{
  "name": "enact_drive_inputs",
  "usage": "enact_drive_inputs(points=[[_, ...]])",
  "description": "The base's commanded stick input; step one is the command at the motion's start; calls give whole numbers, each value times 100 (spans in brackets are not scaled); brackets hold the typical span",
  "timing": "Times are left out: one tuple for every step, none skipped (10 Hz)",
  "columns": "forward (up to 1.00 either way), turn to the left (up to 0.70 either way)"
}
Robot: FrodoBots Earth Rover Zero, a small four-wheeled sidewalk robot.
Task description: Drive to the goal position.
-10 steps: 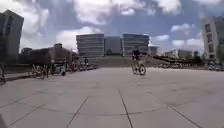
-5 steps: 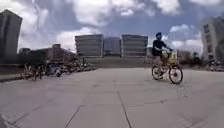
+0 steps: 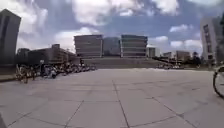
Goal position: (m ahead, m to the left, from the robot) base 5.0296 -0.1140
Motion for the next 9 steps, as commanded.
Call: enact_drive_inputs(points=[[100, 0], [100, 0], [100, 0], [100, 0], [100, 0], [100, 0], [100, -2], [100, -16], [100, -4]])
